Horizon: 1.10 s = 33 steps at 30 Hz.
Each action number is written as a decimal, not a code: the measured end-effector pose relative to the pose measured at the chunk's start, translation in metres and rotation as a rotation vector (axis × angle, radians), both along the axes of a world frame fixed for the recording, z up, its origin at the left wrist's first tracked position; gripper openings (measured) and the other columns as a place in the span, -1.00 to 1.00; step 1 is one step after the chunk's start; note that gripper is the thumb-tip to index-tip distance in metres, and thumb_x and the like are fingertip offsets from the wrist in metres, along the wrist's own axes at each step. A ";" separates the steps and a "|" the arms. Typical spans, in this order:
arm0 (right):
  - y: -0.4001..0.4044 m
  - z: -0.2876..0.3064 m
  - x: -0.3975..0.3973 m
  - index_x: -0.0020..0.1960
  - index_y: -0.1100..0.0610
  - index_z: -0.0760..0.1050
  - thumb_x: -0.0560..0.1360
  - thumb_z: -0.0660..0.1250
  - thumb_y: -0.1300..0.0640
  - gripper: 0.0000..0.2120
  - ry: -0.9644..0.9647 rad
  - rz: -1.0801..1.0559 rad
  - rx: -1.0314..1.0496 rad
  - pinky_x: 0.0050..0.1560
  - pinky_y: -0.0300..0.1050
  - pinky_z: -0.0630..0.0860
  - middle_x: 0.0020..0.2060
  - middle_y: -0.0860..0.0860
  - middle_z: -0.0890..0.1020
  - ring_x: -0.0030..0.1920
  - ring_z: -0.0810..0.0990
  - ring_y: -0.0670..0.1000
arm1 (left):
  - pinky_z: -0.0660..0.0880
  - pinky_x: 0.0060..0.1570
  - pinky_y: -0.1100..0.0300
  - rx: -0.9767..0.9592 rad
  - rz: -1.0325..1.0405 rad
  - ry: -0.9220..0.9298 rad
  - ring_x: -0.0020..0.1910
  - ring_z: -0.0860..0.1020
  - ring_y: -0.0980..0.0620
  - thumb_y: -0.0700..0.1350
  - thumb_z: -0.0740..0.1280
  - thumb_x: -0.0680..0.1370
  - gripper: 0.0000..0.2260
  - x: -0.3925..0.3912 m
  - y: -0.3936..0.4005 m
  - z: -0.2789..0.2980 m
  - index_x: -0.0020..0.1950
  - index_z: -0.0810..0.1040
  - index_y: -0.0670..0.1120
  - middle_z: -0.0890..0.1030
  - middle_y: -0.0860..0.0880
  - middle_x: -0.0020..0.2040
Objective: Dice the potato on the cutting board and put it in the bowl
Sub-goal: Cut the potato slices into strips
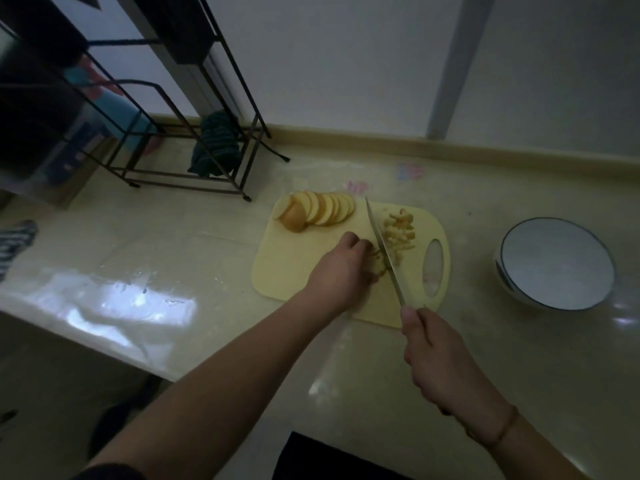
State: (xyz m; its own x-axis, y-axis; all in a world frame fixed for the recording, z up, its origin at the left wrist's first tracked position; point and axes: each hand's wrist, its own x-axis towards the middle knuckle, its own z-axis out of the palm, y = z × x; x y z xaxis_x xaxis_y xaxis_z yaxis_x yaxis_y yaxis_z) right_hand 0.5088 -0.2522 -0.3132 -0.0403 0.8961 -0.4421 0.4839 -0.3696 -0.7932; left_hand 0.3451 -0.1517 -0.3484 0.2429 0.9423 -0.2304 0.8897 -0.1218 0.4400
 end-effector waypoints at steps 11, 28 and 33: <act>0.015 0.002 -0.005 -0.13 0.16 0.40 0.57 -0.02 -0.24 -0.51 -0.063 0.019 -0.016 -0.44 -0.24 0.25 -0.34 0.06 0.51 -0.47 0.37 -0.09 | 0.52 0.10 -0.08 0.042 0.007 -0.017 0.10 0.56 -0.21 -0.02 0.42 0.53 -0.58 -0.007 0.009 -0.002 0.33 0.49 -0.16 0.43 -0.12 0.25; 0.008 0.000 -0.004 -0.10 0.22 0.43 0.57 0.04 -0.27 -0.46 -0.004 -0.061 -0.006 -0.40 -0.22 0.22 -0.35 0.08 0.49 -0.45 0.36 -0.06 | 0.58 -0.04 -0.05 0.323 -0.339 0.073 -0.01 0.57 -0.23 0.06 0.25 0.46 -0.56 -0.023 0.007 -0.008 0.17 0.61 -0.21 0.62 -0.18 0.11; 0.002 0.001 -0.006 -0.11 0.20 0.42 0.57 0.04 -0.26 -0.48 -0.010 -0.059 -0.038 -0.42 -0.21 0.21 -0.33 0.07 0.49 -0.44 0.35 -0.06 | 0.59 -0.12 -0.02 0.305 -0.353 0.020 -0.04 0.59 -0.21 -0.01 0.24 0.47 -0.64 -0.024 0.007 -0.011 0.10 0.65 -0.18 0.64 -0.15 0.10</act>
State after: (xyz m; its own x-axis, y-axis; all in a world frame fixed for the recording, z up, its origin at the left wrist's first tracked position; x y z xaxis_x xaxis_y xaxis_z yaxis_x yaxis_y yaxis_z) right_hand 0.5027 -0.2499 -0.3120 0.0161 0.8794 -0.4758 0.4681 -0.4271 -0.7736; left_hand 0.3212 -0.1443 -0.3590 0.5596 0.8279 0.0368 0.7783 -0.5403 0.3199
